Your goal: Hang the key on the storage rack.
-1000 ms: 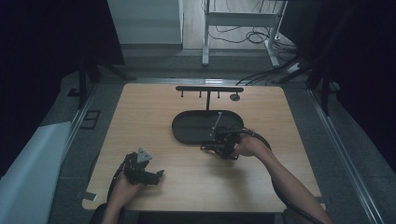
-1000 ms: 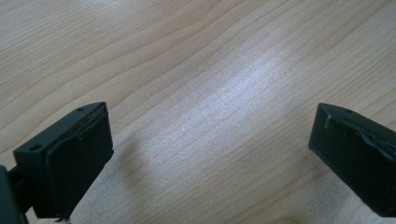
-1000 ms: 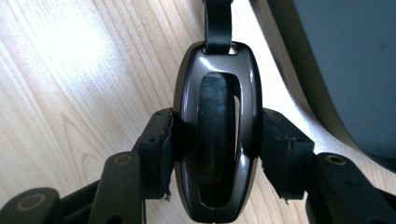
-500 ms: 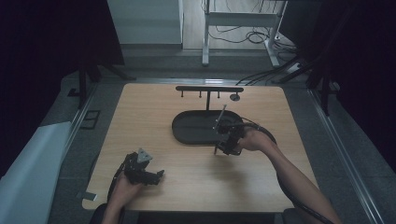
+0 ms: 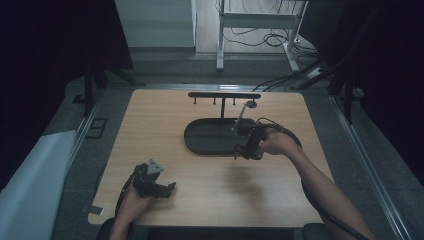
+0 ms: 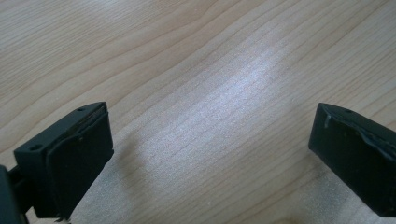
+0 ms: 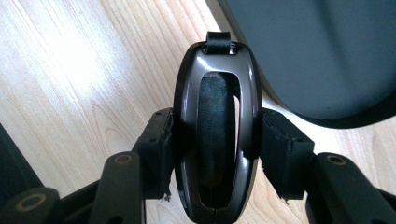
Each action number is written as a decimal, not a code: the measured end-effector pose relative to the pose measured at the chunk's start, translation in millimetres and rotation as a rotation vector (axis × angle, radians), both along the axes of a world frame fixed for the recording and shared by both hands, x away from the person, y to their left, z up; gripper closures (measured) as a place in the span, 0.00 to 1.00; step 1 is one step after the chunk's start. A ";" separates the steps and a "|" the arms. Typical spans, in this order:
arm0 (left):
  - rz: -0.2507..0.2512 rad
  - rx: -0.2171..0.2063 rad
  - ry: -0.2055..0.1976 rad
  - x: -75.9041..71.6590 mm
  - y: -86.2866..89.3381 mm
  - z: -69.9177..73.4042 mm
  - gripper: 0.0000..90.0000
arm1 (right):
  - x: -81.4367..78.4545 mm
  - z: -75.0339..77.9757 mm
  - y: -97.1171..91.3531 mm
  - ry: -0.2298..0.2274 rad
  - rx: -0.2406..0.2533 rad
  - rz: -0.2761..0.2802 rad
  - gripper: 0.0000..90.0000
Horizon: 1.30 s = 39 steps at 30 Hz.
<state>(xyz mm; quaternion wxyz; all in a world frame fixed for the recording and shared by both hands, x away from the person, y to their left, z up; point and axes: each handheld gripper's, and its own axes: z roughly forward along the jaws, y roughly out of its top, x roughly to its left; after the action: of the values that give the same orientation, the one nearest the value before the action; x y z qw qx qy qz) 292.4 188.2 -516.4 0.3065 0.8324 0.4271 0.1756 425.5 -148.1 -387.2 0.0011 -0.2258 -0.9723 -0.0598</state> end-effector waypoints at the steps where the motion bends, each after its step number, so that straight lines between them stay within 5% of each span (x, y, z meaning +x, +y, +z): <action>1: 0.000 0.000 0.000 0.0 0.0 0.0 0.00 | 0.7 1.8 -0.4 0.000 0.004 -0.002 0.53; 19: 0.000 -0.002 0.002 0.0 0.7 0.3 0.00 | 16.5 32.1 -9.0 0.016 0.042 -0.081 0.53; 39: 0.000 -0.001 0.003 0.1 1.4 0.7 0.00 | 34.9 65.6 -33.2 -0.048 0.046 -0.188 0.53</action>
<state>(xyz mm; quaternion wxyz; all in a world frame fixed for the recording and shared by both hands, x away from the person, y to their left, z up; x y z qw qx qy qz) 292.5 189.6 -515.8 0.3062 0.8325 0.4276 0.1740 460.3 -181.3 -321.7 -0.0224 -0.3144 -0.9450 -0.0873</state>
